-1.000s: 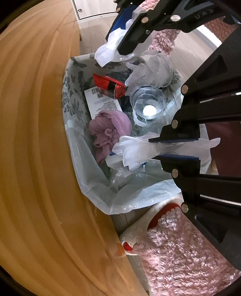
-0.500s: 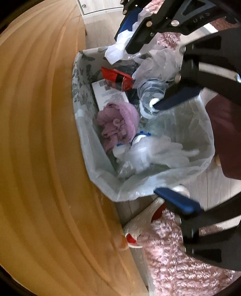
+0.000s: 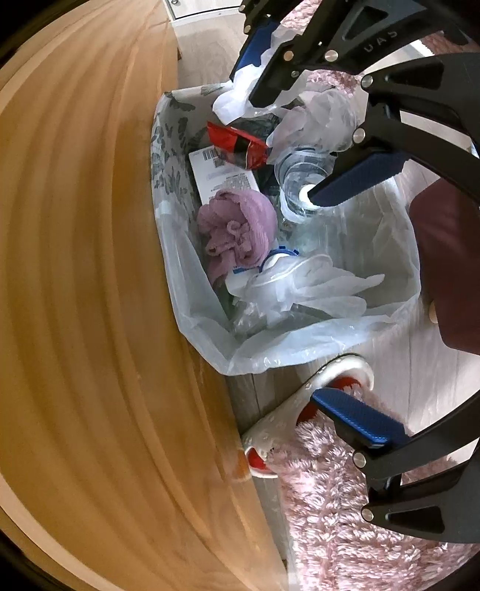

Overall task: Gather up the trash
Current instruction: 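Open the right tool to drop the white plastic bag into the trash bag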

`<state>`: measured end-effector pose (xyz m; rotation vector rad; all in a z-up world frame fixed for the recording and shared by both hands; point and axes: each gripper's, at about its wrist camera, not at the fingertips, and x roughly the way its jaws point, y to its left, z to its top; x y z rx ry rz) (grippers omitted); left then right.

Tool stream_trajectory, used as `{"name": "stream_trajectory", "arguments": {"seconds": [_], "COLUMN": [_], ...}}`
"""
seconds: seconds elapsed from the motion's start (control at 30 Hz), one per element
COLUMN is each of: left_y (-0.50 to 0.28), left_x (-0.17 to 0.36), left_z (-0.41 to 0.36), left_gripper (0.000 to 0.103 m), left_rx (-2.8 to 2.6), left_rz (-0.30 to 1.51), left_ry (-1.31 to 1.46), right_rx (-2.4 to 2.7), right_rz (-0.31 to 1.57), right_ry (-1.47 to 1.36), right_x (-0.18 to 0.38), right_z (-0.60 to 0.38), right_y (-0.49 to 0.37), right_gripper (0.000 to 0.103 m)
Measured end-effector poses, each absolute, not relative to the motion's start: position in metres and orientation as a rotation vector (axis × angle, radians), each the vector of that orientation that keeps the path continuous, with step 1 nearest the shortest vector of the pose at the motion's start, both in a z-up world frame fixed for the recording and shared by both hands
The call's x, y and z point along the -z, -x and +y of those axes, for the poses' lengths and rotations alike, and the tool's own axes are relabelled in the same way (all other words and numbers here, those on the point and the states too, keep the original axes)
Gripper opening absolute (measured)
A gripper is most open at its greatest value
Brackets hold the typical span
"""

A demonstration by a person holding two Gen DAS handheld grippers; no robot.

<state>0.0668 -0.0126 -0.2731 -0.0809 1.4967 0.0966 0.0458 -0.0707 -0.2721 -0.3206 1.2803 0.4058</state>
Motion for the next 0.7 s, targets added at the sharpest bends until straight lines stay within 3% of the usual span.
{"name": "stream_trajectory", "arguments": {"seconds": [0.4,0.47,0.53,0.7], "left_y": [-0.064,-0.064,-0.064,-0.063], "left_x": [0.266,0.264,0.263,0.259], "left_z": [-0.005,-0.004,-0.003,-0.002], "left_gripper": [0.096,0.096,0.096,0.095], "left_rx": [-0.136,-0.141,-0.144,-0.154], "left_rz": [1.488,1.486,1.484,1.477], "left_ry": [0.109,0.117,0.119,0.123], "right_rx": [-0.413,-0.407,-0.391,-0.386], "right_rz": [1.359,1.377,1.376,1.359], "right_ry": [0.36,0.367,0.382,0.369], "right_x": [0.291,0.295,0.295,0.288], "right_z": [-0.069,-0.07,-0.07,-0.072], "right_y": [-0.044,-0.043,-0.043,-0.042], "right_gripper": [0.027,0.037,0.059,0.071]}}
